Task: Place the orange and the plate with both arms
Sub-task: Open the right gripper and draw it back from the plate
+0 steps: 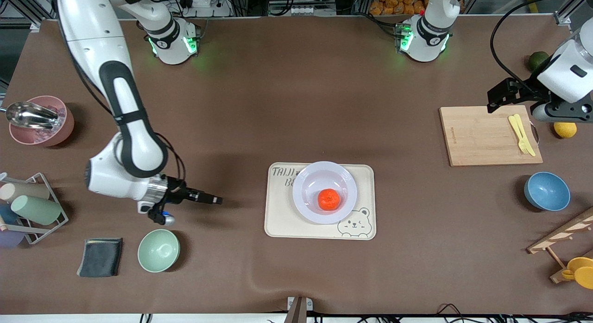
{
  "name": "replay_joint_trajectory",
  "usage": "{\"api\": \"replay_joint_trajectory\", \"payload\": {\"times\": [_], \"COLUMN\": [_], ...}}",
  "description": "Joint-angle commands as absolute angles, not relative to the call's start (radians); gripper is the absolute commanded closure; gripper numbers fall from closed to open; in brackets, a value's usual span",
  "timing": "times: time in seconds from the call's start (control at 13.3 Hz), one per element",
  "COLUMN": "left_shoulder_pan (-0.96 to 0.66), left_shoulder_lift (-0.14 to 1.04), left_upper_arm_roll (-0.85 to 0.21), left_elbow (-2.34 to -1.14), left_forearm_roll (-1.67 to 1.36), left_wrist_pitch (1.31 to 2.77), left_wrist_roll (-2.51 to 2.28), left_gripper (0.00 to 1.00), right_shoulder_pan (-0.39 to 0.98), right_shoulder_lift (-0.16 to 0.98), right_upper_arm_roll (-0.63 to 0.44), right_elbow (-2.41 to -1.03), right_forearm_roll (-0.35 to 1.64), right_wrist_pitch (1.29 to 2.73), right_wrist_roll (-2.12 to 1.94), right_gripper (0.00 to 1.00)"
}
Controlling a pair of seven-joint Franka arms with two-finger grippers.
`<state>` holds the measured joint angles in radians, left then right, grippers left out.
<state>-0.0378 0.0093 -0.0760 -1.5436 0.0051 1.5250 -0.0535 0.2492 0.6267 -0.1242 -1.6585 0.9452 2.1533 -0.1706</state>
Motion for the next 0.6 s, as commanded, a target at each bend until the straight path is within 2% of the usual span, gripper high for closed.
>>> {"api": "replay_joint_trajectory", "payload": {"times": [0.0,0.3,0.45,0.53], "left_shoulder_pan": [-0.043,-0.034,-0.032,-0.034], "left_shoulder_lift": [0.000,-0.005,-0.003,-0.003], "left_upper_arm_roll": [-0.072,-0.060,-0.060,-0.058], "left_elbow": [-1.537,-1.532,-1.529,-1.529], "left_forearm_roll": [0.020,0.020,0.025,0.023], "left_wrist_pitch": [1.497,1.488,1.471,1.467], "left_wrist_roll": [-0.061,-0.046,-0.032,-0.017], "left_gripper": [0.00,0.00,0.00,0.00], "right_shoulder_pan": [0.157,0.052,0.016,-0.003], "right_shoulder_lift": [0.607,0.609,0.609,0.609], "right_upper_arm_roll": [-0.104,-0.103,-0.101,-0.101], "right_elbow": [-1.600,-1.479,-1.422,-1.392], "right_forearm_roll": [0.798,0.631,0.548,0.517], "right_wrist_pitch": [2.057,1.889,1.823,1.775], "right_wrist_roll": [-0.163,-0.166,-0.182,-0.195], "right_gripper": [0.18,0.11,0.00,0.00]}}
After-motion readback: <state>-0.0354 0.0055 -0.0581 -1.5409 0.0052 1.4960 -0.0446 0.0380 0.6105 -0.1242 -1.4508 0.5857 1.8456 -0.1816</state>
